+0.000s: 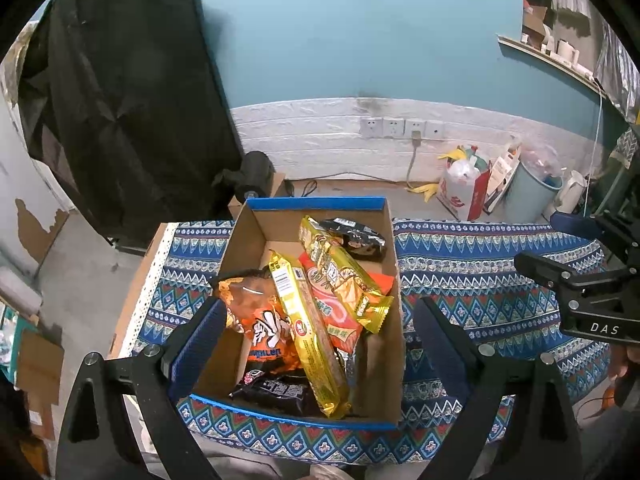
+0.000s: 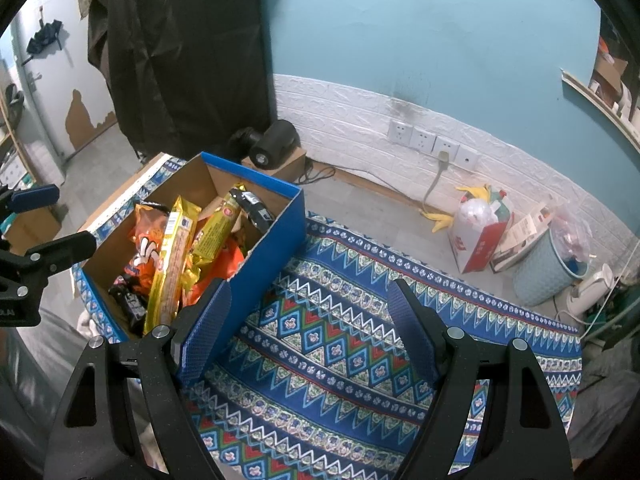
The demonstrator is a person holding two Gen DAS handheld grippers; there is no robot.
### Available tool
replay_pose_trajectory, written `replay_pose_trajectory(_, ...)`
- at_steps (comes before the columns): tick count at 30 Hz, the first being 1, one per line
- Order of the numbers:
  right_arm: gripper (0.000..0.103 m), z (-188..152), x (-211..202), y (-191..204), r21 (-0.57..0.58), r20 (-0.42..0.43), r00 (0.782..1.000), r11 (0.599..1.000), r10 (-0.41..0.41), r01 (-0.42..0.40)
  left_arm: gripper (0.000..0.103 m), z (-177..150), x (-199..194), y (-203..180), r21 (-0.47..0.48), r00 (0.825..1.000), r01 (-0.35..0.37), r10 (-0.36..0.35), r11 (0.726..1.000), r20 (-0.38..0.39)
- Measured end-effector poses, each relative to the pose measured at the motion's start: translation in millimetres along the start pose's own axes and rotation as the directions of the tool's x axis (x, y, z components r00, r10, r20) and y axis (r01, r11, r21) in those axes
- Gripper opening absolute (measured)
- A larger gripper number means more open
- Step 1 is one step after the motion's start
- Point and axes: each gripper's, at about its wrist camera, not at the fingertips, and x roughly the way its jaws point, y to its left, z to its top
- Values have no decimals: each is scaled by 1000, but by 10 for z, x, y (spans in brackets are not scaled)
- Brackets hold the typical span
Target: Organize snacks
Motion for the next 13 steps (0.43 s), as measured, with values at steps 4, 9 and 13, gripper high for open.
replay_pose_trajectory(4, 79, -8, 4, -6, -1, -1, 1000, 1000, 0, 0, 95, -5, 0, -7, 3, 1000, -2, 2, 1000, -1)
replay_pose_trajectory(9, 79, -6, 5, -3, 0, -1, 1000, 1000, 0, 0, 95, -5, 3, -3, -3, 1000, 0, 0, 1000, 2)
replay_pose_trajectory(13, 79, -13, 3, -9, -2, -2, 1000, 1000, 0, 0, 95, -7, 20, 17, -12, 1000, 6, -6, 1000, -3)
